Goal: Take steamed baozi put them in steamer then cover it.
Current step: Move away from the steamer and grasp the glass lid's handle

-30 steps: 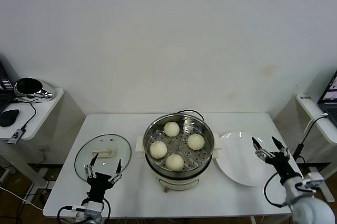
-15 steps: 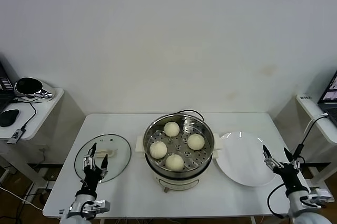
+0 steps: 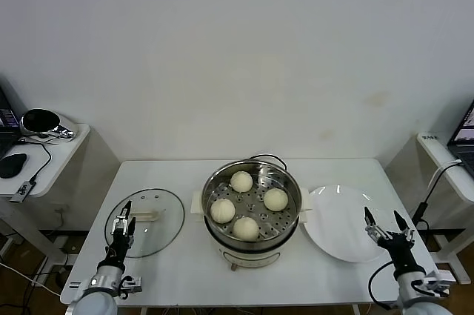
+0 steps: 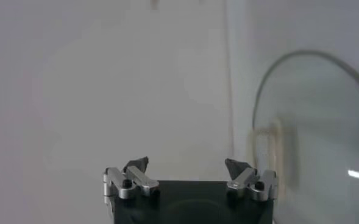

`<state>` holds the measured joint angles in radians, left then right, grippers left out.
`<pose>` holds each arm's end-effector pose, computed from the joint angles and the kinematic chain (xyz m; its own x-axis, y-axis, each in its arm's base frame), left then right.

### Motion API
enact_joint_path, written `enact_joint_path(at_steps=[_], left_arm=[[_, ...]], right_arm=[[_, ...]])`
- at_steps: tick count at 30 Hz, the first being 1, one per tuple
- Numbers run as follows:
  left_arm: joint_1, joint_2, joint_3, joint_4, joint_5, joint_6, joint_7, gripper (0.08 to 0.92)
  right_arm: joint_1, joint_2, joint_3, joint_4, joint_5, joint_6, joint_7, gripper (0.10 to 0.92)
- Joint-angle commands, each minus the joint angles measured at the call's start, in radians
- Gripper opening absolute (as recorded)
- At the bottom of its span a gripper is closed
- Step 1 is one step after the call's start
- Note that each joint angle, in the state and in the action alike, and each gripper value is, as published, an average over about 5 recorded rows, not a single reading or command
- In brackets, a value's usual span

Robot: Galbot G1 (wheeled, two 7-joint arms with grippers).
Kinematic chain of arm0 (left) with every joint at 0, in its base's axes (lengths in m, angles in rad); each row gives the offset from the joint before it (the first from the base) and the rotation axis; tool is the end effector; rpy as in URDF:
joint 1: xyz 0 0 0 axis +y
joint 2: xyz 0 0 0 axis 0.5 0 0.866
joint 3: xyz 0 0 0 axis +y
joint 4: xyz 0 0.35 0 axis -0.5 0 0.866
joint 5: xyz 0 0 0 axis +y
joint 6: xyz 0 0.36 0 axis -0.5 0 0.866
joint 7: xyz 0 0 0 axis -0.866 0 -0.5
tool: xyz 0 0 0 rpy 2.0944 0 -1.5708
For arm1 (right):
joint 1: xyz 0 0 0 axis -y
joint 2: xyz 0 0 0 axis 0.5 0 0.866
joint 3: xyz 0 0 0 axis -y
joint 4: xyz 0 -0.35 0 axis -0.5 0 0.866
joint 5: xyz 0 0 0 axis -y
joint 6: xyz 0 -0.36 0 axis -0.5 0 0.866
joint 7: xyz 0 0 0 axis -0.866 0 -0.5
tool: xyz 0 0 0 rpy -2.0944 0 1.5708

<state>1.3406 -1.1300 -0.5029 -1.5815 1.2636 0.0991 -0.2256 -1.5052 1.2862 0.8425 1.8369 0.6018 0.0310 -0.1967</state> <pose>0.2531 0.1410 -0.4068 -0.9975 -0.0432 0.0555 0.0613 -0.1464 0.9873 0.2010 -0.1762 -0.3382 -0.9990 0.0336 0.0300 0.0394 0.9748 0.2196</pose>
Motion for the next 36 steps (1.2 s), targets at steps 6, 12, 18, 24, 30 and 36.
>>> enact_joint_path(at_steps=[6, 12, 18, 24, 30, 36], left_arm=[[-0.079, 0.033, 0.043, 0.127, 0.028, 0.032, 0.007, 0.823], [-0.103, 0.031, 0.069, 0.142, 0.022, 0.034, 0.013, 0.823], [-0.134, 0.031, 0.094, 0.145, 0.014, 0.043, 0.037, 0.823], [-0.151, 0.023, 0.11, 0.158, 0.001, 0.051, 0.052, 0.823], [-0.17, 0.018, 0.116, 0.169, -0.014, 0.06, 0.057, 0.823], [-0.194, 0.0, 0.124, 0.177, -0.041, 0.084, 0.055, 0.823]], right_arm=[[0.015, 0.024, -0.026, -0.019, -0.038, 0.02, 0.001, 0.823], [0.011, 0.028, -0.028, -0.025, -0.05, 0.032, 0.001, 0.823], [0.007, 0.034, -0.029, -0.032, -0.064, 0.042, 0.001, 0.823], [0.005, 0.036, -0.029, -0.035, -0.07, 0.048, 0.001, 0.823], [0.003, 0.039, -0.029, -0.036, -0.074, 0.05, 0.001, 0.823], [0.002, 0.045, -0.032, -0.041, -0.084, 0.055, 0.002, 0.823]])
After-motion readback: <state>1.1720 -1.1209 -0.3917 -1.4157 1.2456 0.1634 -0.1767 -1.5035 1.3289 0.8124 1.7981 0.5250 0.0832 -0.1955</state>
